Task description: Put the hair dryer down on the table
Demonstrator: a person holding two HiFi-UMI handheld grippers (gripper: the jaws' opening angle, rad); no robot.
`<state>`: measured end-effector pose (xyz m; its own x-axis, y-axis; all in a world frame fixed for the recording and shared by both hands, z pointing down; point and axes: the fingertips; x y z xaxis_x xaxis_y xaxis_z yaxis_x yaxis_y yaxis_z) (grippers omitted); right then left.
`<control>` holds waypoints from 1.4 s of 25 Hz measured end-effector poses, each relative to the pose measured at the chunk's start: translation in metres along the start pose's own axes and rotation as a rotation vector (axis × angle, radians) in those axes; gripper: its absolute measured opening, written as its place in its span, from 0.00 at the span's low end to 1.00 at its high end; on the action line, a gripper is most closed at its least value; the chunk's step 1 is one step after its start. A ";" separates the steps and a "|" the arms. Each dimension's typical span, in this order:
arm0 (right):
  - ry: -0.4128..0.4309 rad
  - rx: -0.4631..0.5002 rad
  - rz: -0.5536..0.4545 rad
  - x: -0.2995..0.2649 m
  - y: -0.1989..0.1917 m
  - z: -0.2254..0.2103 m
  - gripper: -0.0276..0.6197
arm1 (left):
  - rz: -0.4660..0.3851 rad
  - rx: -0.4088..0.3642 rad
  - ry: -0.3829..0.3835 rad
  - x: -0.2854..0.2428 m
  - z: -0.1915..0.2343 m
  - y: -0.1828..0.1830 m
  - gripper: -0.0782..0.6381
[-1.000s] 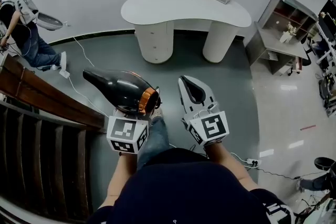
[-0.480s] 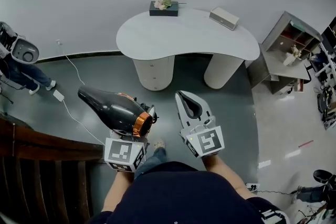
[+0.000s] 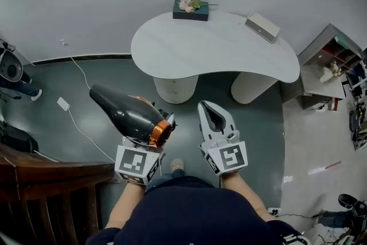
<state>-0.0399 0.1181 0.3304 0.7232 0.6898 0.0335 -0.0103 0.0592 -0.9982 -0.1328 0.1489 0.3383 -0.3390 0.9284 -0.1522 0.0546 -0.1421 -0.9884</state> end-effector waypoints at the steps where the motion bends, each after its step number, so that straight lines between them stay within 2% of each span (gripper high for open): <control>1: -0.007 -0.003 0.012 -0.003 -0.003 -0.004 0.06 | 0.003 0.004 -0.006 -0.004 0.003 0.000 0.44; 8: -0.011 -0.012 0.025 -0.019 -0.009 -0.020 0.06 | 0.000 0.021 -0.027 -0.023 0.009 -0.001 0.44; 13: 0.007 -0.016 0.009 -0.041 -0.017 -0.042 0.06 | -0.005 0.006 -0.008 -0.050 0.020 -0.003 0.44; 21: 0.098 -0.006 -0.008 -0.127 -0.021 -0.124 0.06 | -0.040 0.018 0.053 -0.153 0.056 0.018 0.44; 27: 0.160 -0.024 0.008 -0.188 -0.022 -0.192 0.06 | -0.027 0.040 0.091 -0.231 0.077 0.034 0.44; 35: 0.249 -0.015 0.030 -0.248 -0.029 -0.251 0.06 | 0.003 0.055 0.149 -0.309 0.101 0.041 0.44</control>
<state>-0.0456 -0.2356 0.3383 0.8706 0.4919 -0.0076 -0.0254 0.0295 -0.9992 -0.1205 -0.1789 0.3444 -0.1955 0.9681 -0.1568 0.0022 -0.1595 -0.9872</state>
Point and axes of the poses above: the fingertips, and each gripper's own axes: x backward along the fingers, z to its left, y out of its top, and after that the axes turned 1 degree about z, right-handed
